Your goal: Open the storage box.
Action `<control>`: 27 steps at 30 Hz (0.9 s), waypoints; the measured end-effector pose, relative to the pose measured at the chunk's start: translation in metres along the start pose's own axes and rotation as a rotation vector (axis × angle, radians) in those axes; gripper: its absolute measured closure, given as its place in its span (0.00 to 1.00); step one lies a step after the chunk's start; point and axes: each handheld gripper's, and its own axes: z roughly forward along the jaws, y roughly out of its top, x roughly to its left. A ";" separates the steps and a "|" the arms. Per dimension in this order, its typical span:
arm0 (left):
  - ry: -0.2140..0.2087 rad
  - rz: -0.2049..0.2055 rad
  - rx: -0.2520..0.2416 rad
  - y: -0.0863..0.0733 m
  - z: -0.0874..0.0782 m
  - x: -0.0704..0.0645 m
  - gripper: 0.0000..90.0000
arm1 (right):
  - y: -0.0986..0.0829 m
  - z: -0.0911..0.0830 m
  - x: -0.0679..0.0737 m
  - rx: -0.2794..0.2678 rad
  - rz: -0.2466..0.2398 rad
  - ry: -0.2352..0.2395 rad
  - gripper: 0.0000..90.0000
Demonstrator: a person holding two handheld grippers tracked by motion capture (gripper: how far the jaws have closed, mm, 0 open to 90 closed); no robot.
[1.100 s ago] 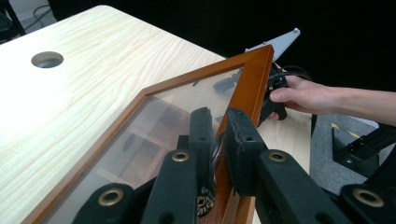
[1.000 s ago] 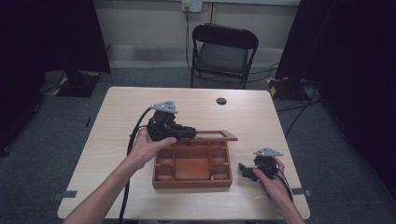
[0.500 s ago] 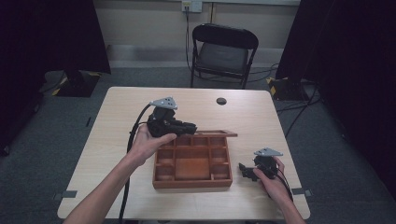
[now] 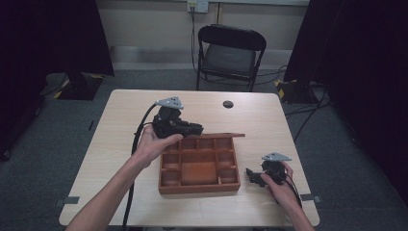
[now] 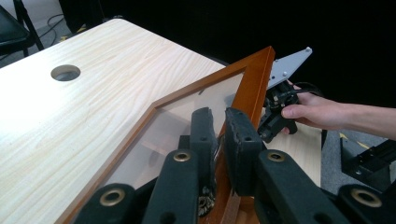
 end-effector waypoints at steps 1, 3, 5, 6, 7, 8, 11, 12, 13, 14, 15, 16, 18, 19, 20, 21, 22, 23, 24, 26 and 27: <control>0.001 0.000 0.001 0.001 0.000 0.000 0.91 | 0.000 0.000 0.000 0.000 0.000 0.000 0.11; 0.006 0.006 -0.002 0.002 0.000 0.001 0.91 | 0.000 0.000 0.000 0.000 0.000 0.000 0.11; 0.010 0.008 -0.004 0.002 0.000 0.000 0.91 | 0.000 0.000 0.000 0.000 0.000 0.000 0.11; 0.012 0.009 -0.001 0.003 -0.001 0.001 0.91 | 0.000 0.000 0.000 0.000 0.000 0.000 0.11; 0.013 0.011 -0.002 0.003 -0.001 0.001 0.91 | 0.000 0.000 0.000 0.000 0.000 0.000 0.11; 0.013 0.011 -0.002 0.003 -0.001 0.001 0.91 | 0.000 0.000 0.000 0.000 0.000 0.000 0.11; 0.014 0.011 -0.005 0.004 -0.001 0.001 0.91 | 0.000 0.000 0.000 0.000 0.000 0.000 0.11; 0.016 0.012 -0.002 0.004 -0.001 0.002 0.91 | 0.000 0.000 0.000 0.000 0.000 0.000 0.11; 0.018 0.007 -0.003 0.005 -0.001 0.002 0.91 | 0.000 0.000 0.000 0.000 0.000 0.000 0.11; 0.018 0.006 -0.003 0.005 -0.001 0.002 0.91 | 0.000 0.000 0.000 0.000 0.000 0.000 0.11; 0.022 0.009 -0.004 0.006 -0.001 0.002 0.91 | 0.000 0.000 0.000 0.000 0.000 0.000 0.11; 0.023 0.011 -0.003 0.006 -0.001 0.003 0.90 | 0.000 0.000 0.000 0.000 0.000 0.000 0.11; 0.026 0.010 -0.007 0.007 -0.001 0.003 0.90 | 0.000 0.000 0.000 0.000 0.000 0.000 0.11; 0.027 0.007 -0.006 0.007 -0.001 0.004 0.89 | 0.000 0.000 0.000 0.000 0.000 0.000 0.11; 0.029 -0.001 -0.010 0.008 -0.002 0.005 0.88 | 0.000 0.000 0.000 0.000 0.000 0.000 0.11; 0.028 -0.006 -0.010 0.008 -0.002 0.006 0.87 | 0.000 0.000 0.000 0.000 0.000 0.000 0.11; 0.030 -0.006 -0.009 0.009 -0.002 0.007 0.87 | 0.000 0.000 0.000 0.000 0.000 0.000 0.11; 0.036 -0.002 -0.007 0.010 -0.002 0.008 0.87 | 0.000 0.000 0.000 0.000 0.000 0.000 0.11; 0.032 -0.010 -0.009 0.010 -0.002 0.008 0.87 | 0.000 0.000 0.000 0.000 0.000 0.000 0.11; 0.033 -0.009 -0.009 0.012 -0.002 0.010 0.86 | 0.000 0.000 0.000 0.000 0.000 0.000 0.11; 0.034 -0.013 -0.011 0.012 -0.002 0.010 0.86 | 0.000 0.000 0.000 0.000 0.000 0.000 0.11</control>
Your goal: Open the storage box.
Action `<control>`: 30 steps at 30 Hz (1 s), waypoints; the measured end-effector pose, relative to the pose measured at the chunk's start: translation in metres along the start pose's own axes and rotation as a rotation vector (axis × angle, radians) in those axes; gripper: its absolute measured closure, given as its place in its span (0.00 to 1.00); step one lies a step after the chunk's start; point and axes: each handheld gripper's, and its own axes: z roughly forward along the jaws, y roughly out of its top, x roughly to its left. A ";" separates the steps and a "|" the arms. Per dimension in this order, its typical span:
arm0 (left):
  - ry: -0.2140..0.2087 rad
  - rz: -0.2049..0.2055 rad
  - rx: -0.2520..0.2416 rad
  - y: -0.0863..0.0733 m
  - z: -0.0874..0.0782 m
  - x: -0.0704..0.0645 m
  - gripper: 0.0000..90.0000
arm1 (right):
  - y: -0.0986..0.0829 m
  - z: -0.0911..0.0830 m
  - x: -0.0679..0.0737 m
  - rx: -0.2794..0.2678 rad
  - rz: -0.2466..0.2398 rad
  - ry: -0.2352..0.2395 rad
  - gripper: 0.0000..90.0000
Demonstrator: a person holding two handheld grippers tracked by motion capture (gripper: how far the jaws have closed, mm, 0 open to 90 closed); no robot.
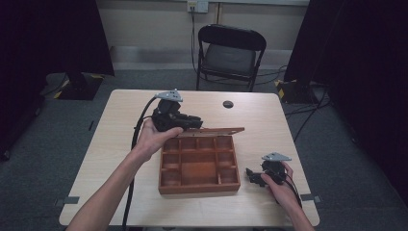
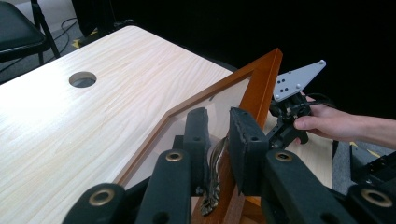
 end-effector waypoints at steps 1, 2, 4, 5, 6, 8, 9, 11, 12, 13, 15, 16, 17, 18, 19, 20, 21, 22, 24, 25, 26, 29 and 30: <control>0.002 0.000 0.000 0.001 0.000 0.000 0.86 | 0.000 0.000 0.000 0.000 0.000 0.000 0.11; 0.002 0.000 0.000 0.001 0.000 0.000 0.85 | 0.000 0.000 0.000 0.000 0.000 0.000 0.11; 0.007 -0.008 -0.002 0.002 0.000 0.002 0.84 | 0.000 0.000 0.000 0.000 0.000 0.000 0.11; 0.009 -0.006 -0.003 0.002 0.000 0.003 0.84 | 0.000 0.000 0.000 0.000 0.000 0.000 0.11; 0.009 -0.006 -0.003 0.002 0.000 0.003 0.83 | 0.000 0.000 0.000 0.000 0.000 0.000 0.11; 0.014 -0.007 -0.005 0.003 -0.001 0.004 0.82 | 0.000 0.000 0.000 0.000 0.000 0.000 0.11; 0.016 -0.005 -0.003 0.003 0.000 0.004 0.82 | 0.000 0.000 0.000 0.000 0.000 0.000 0.11; 0.020 -0.011 -0.004 0.004 -0.001 0.004 0.80 | 0.000 0.000 0.000 0.000 0.000 0.000 0.11; 0.021 -0.014 -0.002 0.004 -0.001 0.004 0.80 | 0.000 0.000 0.000 0.000 0.000 0.000 0.11; 0.020 -0.015 -0.011 0.004 0.000 0.005 0.80 | 0.000 0.000 0.000 0.000 0.000 0.000 0.11; 0.019 -0.021 -0.011 0.004 -0.001 0.006 0.80 | 0.000 0.000 0.000 0.000 0.000 0.000 0.11; 0.017 -0.024 -0.015 0.004 -0.001 0.007 0.80 | 0.000 0.000 0.000 0.000 -0.001 0.000 0.11; 0.017 -0.028 -0.016 0.004 -0.001 0.007 0.80 | 0.000 0.000 0.000 0.000 0.000 0.000 0.11; 0.021 -0.023 -0.015 0.005 -0.001 0.007 0.80 | 0.000 0.000 0.000 0.000 0.000 0.000 0.11; 0.021 -0.022 -0.018 0.005 -0.001 0.008 0.80 | 0.000 0.000 0.000 0.000 0.000 0.000 0.11; 0.023 -0.021 -0.020 0.005 -0.001 0.008 0.80 | 0.000 0.000 0.000 0.000 0.000 0.000 0.11; 0.025 -0.018 -0.021 0.005 -0.001 0.008 0.80 | 0.000 0.000 0.000 0.000 0.000 0.000 0.11; 0.025 -0.018 -0.021 0.005 -0.001 0.008 0.79 | 0.000 0.000 0.000 0.000 0.000 0.000 0.11; 0.036 -0.014 -0.025 0.006 -0.001 0.008 0.79 | 0.000 0.000 0.000 0.000 0.000 0.000 0.11; 0.037 -0.011 -0.027 0.006 -0.001 0.008 0.79 | 0.000 0.000 0.000 0.000 0.000 0.000 0.11; 0.039 -0.009 -0.031 0.006 -0.001 0.008 0.79 | 0.000 0.000 0.000 0.000 0.000 0.000 0.11; 0.046 -0.001 -0.031 0.007 -0.001 0.009 0.78 | 0.000 0.000 0.000 0.000 0.000 0.000 0.11; 0.053 0.002 -0.037 0.007 -0.001 0.009 0.77 | 0.000 0.000 0.000 0.000 -0.001 0.000 0.11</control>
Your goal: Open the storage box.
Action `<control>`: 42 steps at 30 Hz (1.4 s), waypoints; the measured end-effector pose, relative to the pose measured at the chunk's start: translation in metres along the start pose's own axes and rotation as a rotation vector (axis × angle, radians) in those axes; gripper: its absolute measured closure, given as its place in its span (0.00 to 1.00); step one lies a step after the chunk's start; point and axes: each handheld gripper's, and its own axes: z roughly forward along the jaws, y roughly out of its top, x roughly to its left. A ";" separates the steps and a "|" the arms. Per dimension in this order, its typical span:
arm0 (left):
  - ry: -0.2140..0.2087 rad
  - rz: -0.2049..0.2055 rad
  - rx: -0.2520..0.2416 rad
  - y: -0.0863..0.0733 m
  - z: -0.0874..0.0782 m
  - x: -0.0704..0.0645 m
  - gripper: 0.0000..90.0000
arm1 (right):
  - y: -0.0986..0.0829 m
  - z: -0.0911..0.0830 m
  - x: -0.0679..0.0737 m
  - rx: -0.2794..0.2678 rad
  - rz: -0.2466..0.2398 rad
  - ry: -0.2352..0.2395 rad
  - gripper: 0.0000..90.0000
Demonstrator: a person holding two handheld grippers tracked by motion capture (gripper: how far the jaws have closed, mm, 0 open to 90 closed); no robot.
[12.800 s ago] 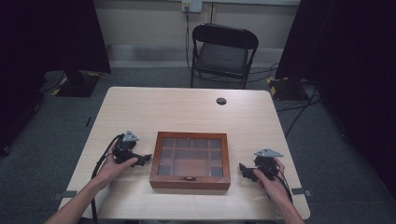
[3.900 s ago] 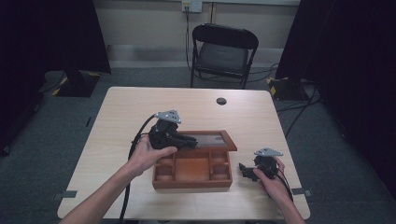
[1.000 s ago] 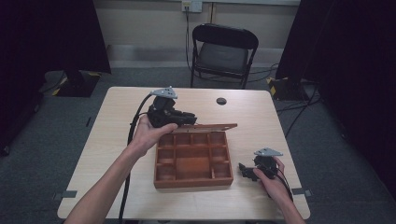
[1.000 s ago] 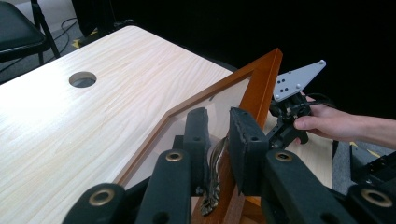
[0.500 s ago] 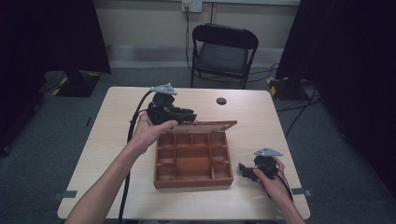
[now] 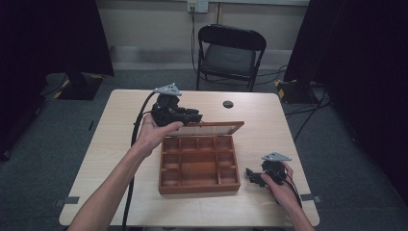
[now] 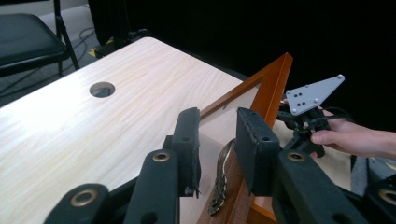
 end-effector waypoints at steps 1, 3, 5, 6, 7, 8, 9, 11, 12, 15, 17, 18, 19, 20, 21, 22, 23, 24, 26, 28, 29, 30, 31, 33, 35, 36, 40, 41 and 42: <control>0.001 -0.003 -0.002 0.000 0.000 0.000 0.76 | 0.000 0.000 0.000 0.001 0.000 -0.002 0.11; 0.002 0.000 -0.011 0.000 0.000 0.002 0.75 | 0.000 0.000 0.000 0.001 0.001 -0.002 0.11; 0.003 -0.006 -0.014 0.000 0.000 0.003 0.74 | 0.000 0.000 0.000 0.001 0.000 -0.002 0.11; 0.003 -0.006 -0.014 0.000 0.000 0.003 0.73 | 0.000 0.000 0.000 0.001 0.000 -0.002 0.11; 0.011 -0.004 -0.014 0.000 0.000 0.003 0.72 | 0.000 0.000 0.000 0.001 0.000 -0.002 0.11; 0.013 -0.015 -0.022 0.000 0.000 0.004 0.71 | 0.000 0.000 0.000 0.001 0.000 -0.002 0.11; 0.013 -0.015 -0.022 0.000 0.000 0.004 0.70 | 0.000 0.000 0.000 0.001 0.000 -0.002 0.11; 0.013 -0.017 -0.022 0.000 0.000 0.006 0.69 | 0.000 0.000 0.000 0.001 0.001 -0.002 0.11; 0.023 -0.021 -0.024 0.000 0.000 0.006 0.67 | 0.000 0.000 0.000 0.001 0.000 -0.002 0.11; 0.035 -0.021 -0.025 0.000 0.000 0.006 0.65 | 0.000 0.000 0.000 0.001 0.000 -0.002 0.11; 0.038 -0.031 -0.031 0.000 0.001 0.006 0.63 | 0.000 0.000 0.000 0.001 0.000 -0.002 0.11; 0.038 -0.031 -0.031 0.000 0.001 0.006 0.62 | 0.000 0.000 0.000 0.001 0.000 -0.002 0.11; 0.039 -0.029 -0.030 0.000 0.001 0.007 0.62 | 0.000 0.000 0.000 0.001 0.001 -0.002 0.11; 0.048 -0.035 -0.027 0.000 0.001 0.007 0.61 | 0.000 0.000 0.000 0.001 0.000 -0.002 0.11; 0.052 -0.035 -0.025 0.000 0.001 0.006 0.60 | 0.000 0.000 0.000 0.001 0.000 -0.002 0.11; 0.052 -0.035 -0.025 0.000 0.001 0.006 0.60 | 0.000 0.000 0.000 0.001 0.000 -0.002 0.11; 0.051 -0.029 -0.026 0.000 0.001 0.005 0.60 | 0.000 0.000 0.000 0.001 0.001 -0.002 0.11; 0.051 -0.028 -0.028 0.000 0.001 0.005 0.60 | 0.000 0.000 0.000 0.001 0.000 -0.002 0.11; 0.054 -0.033 -0.026 0.000 0.001 0.005 0.60 | 0.000 0.000 0.000 0.001 0.000 -0.002 0.11; 0.055 -0.036 -0.024 0.000 0.000 0.006 0.60 | 0.000 0.000 0.000 0.001 0.000 -0.002 0.11; 0.056 -0.035 -0.025 0.000 0.000 0.005 0.60 | 0.000 0.000 0.000 0.000 0.000 -0.002 0.11; 0.063 -0.032 -0.024 0.000 0.000 0.005 0.60 | 0.000 0.000 0.000 0.000 0.000 -0.002 0.11; 0.056 -0.032 -0.030 0.000 0.001 0.004 0.60 | 0.000 0.000 0.000 0.001 0.000 -0.002 0.11; 0.056 -0.031 -0.032 0.000 0.001 0.004 0.60 | 0.000 0.000 0.000 0.001 0.001 -0.002 0.11; 0.056 -0.032 -0.031 0.000 0.001 0.004 0.60 | 0.000 0.000 0.000 0.001 0.000 -0.002 0.11; 0.056 -0.032 -0.032 -0.001 0.001 0.004 0.60 | 0.000 0.000 0.000 0.001 0.000 -0.002 0.11; 0.058 -0.032 -0.029 -0.001 0.000 0.004 0.60 | 0.000 0.000 0.000 0.001 0.001 -0.002 0.11; 0.058 -0.032 -0.029 -0.001 0.000 0.004 0.60 | 0.000 0.000 0.000 0.001 0.001 -0.002 0.11; 0.058 -0.032 -0.029 -0.001 0.000 0.004 0.60 | 0.000 0.000 0.000 0.001 0.000 -0.002 0.11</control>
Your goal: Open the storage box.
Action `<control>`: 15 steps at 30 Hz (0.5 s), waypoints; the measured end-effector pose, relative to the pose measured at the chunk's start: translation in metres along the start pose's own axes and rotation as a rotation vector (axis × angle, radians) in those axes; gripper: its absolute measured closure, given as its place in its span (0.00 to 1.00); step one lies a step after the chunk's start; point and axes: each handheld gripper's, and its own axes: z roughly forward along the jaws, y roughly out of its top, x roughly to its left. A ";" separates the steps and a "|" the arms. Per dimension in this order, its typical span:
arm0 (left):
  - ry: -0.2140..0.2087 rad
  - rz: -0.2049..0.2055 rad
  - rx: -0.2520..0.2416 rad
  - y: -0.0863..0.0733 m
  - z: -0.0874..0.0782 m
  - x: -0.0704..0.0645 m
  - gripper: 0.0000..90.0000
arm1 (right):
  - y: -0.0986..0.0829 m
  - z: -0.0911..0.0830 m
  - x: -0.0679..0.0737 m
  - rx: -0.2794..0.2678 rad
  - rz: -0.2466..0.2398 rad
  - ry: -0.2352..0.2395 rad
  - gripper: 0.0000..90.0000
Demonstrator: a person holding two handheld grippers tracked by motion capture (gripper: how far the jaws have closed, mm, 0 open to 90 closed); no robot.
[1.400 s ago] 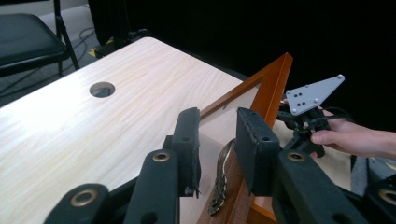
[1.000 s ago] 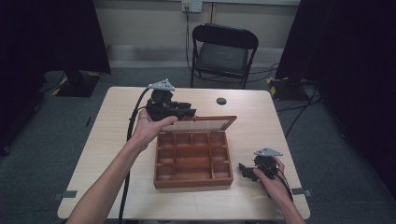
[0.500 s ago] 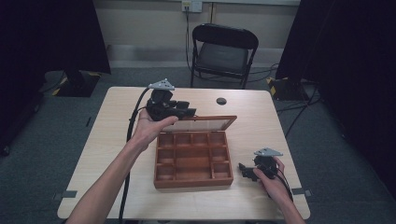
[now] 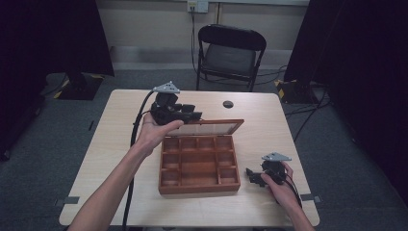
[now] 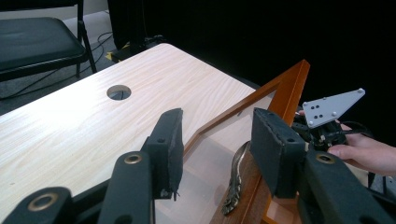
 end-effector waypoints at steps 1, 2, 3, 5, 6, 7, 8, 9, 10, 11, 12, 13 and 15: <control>0.000 0.000 0.000 0.000 0.000 0.000 0.60 | 0.000 0.000 0.000 0.000 0.000 0.000 0.11; 0.000 0.000 0.000 0.000 0.000 0.000 0.60 | 0.000 0.000 0.000 0.000 0.000 0.000 0.11; -0.001 0.001 -0.001 0.000 0.000 0.000 0.60 | 0.000 0.000 0.000 0.000 0.000 0.000 0.11; -0.002 0.002 -0.001 0.000 0.000 0.000 0.60 | 0.000 0.000 0.000 0.000 0.000 0.000 0.11; 0.000 0.001 -0.001 0.000 0.000 0.000 0.60 | 0.000 0.000 0.000 0.000 0.000 0.000 0.11; 0.000 0.002 -0.001 0.000 0.000 0.000 0.60 | 0.000 0.000 0.000 0.000 0.000 0.000 0.11; 0.000 0.002 -0.001 0.000 0.000 0.000 0.60 | 0.000 0.000 0.000 0.000 0.000 0.000 0.11; -0.005 0.000 -0.001 0.000 0.000 0.001 0.61 | 0.000 0.000 0.000 0.000 0.000 0.000 0.11; -0.005 0.000 -0.001 0.000 0.000 0.001 0.61 | 0.000 0.000 0.000 0.000 0.000 0.000 0.11; -0.008 0.000 0.005 0.001 0.000 0.001 0.62 | 0.000 0.000 0.000 0.000 0.000 0.000 0.11; -0.008 0.001 0.005 0.001 0.000 0.001 0.62 | 0.000 0.000 0.000 0.000 0.000 0.000 0.11; -0.005 0.005 0.007 0.002 0.000 0.000 0.63 | 0.000 0.000 0.000 0.000 0.000 0.000 0.11; 0.000 0.006 0.007 0.002 0.000 0.000 0.63 | 0.000 0.000 0.000 0.000 0.000 0.000 0.11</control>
